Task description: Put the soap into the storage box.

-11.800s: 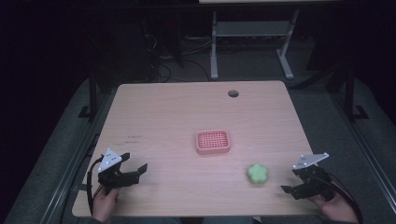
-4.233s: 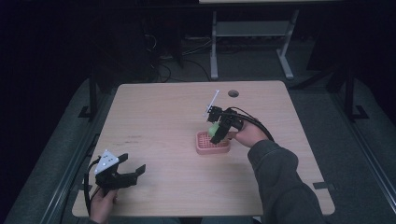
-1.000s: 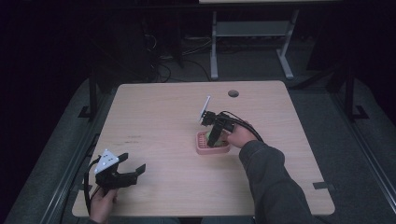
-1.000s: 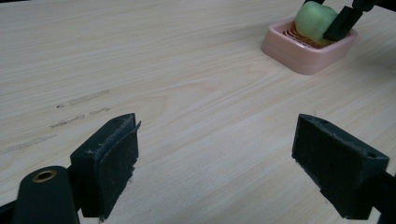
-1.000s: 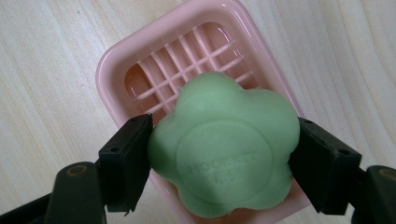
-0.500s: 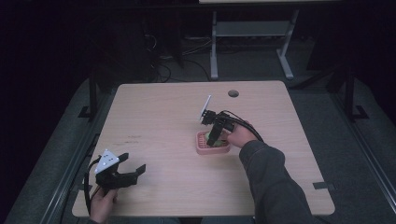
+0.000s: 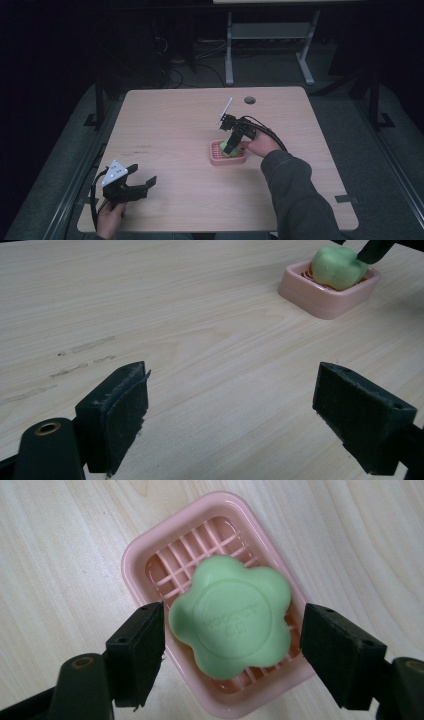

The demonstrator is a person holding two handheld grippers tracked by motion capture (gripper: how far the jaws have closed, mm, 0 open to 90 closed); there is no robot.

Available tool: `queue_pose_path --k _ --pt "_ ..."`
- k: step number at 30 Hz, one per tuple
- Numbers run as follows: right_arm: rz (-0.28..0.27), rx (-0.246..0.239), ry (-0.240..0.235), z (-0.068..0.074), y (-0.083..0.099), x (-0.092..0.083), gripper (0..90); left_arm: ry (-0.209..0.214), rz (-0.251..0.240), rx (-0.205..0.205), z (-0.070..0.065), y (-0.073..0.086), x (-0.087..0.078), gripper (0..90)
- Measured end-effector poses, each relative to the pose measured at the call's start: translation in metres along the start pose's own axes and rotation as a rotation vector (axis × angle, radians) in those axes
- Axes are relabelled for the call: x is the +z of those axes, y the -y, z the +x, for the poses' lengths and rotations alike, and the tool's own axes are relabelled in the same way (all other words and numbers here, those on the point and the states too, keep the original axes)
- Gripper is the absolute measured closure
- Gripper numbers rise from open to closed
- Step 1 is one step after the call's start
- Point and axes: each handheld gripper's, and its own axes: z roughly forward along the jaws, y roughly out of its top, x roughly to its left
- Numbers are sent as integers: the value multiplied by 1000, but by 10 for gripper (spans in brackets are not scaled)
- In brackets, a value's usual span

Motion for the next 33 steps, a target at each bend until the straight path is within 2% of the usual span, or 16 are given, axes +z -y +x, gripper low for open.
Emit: queue_pose_path --k 10,26,33 --pt "-39 7 6 0 8 -14 253 -1 -3 -5 -1 0 0 143" --pt "-41 26 30 -2 27 -29 250 2 0 -2 -1 1 -1 143" --pt "-66 49 22 -5 42 -30 250 0 2 -2 -1 1 0 143"
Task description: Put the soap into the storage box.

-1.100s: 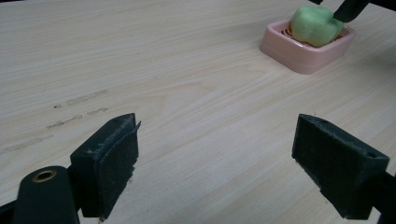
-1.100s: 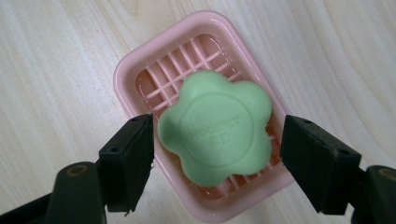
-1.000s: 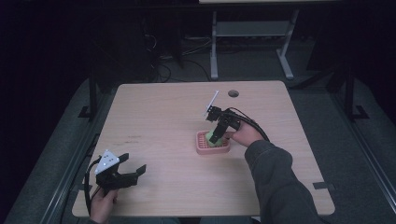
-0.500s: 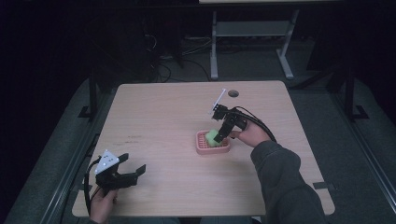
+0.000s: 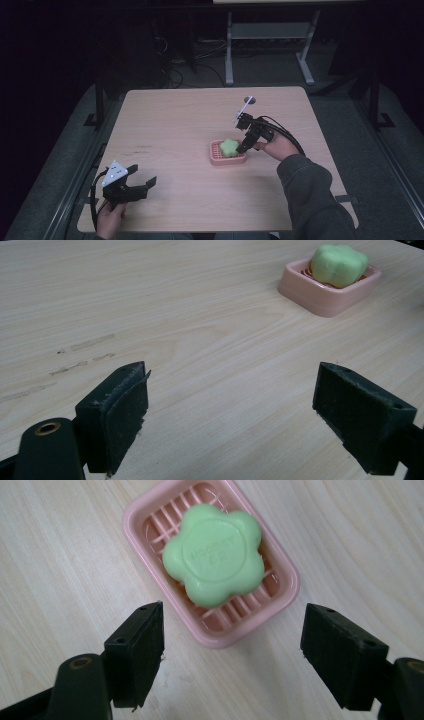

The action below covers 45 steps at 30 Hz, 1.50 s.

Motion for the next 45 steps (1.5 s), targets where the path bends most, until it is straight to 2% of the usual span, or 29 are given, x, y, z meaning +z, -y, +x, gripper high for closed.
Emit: queue_pose_path --k 4,10,16,31,35,43,45 --pt "6 11 -1 -2 8 0 241 3 -2 0 0 0 0 143" --pt "-24 29 -5 -5 19 -5 241 2 1 2 -1 0 0 143" --pt "-27 56 -6 -9 30 -6 241 0 -1 -3 -1 0 1 143" --pt "-31 76 -8 -11 49 -6 240 -3 4 1 -1 0 1 143" --pt "-52 89 -11 -12 55 -9 241 -4 3 0 -1 1 1 142" --pt "-58 107 -15 -14 69 -9 241 -3 2 0 -1 1 1 143" --pt "-44 110 -15 -15 71 -8 240 -4 3 -1 -1 1 1 143"
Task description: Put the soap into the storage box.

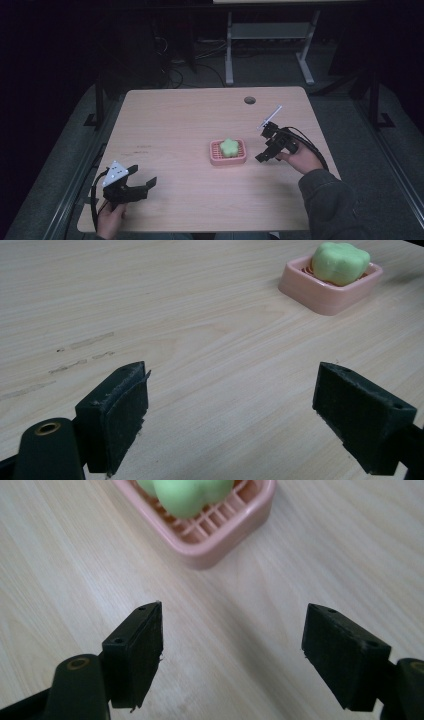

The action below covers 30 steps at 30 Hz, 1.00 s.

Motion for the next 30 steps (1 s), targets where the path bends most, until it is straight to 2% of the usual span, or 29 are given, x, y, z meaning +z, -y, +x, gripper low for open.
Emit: queue_pose_path --k 15,19,26,30 --pt "-9 12 -1 0 15 2 240 0 2 2 0 0 0 143" --pt "-25 11 -2 1 19 0 241 0 2 2 0 0 0 143" --pt "-12 25 -5 1 32 3 241 -1 3 6 0 0 0 143" --pt "-23 30 1 1 39 2 241 0 5 12 -1 0 0 143"
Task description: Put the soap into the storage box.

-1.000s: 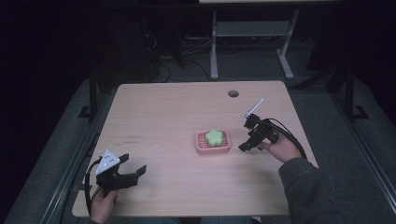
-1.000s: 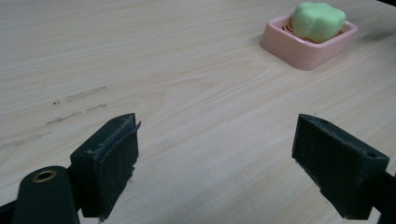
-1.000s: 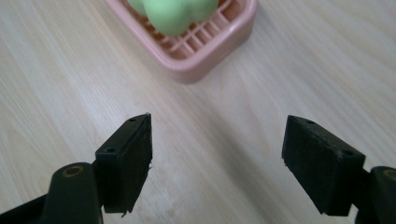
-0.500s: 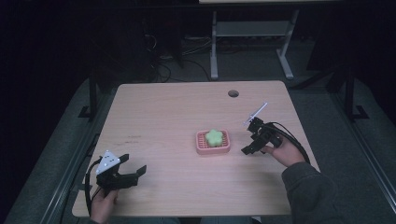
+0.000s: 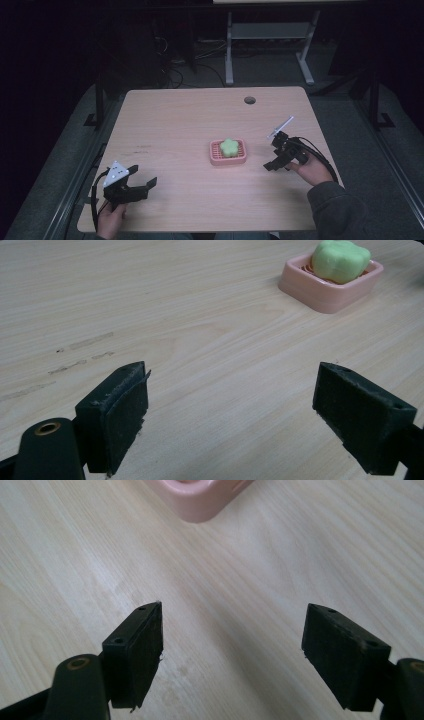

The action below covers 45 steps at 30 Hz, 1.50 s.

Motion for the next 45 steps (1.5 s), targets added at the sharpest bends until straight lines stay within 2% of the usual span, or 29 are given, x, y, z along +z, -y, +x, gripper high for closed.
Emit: queue_pose_path --k 5,18,35,45 --pt "10 4 5 0 9 1 240 -2 2 -1 0 0 0 142" --pt "-27 8 12 10 34 -1 241 -6 3 -2 0 0 0 143" --pt "-70 46 7 22 72 -2 241 -5 5 3 -1 1 2 143" --pt "-96 90 9 26 96 -1 241 -4 11 12 -1 1 2 143"
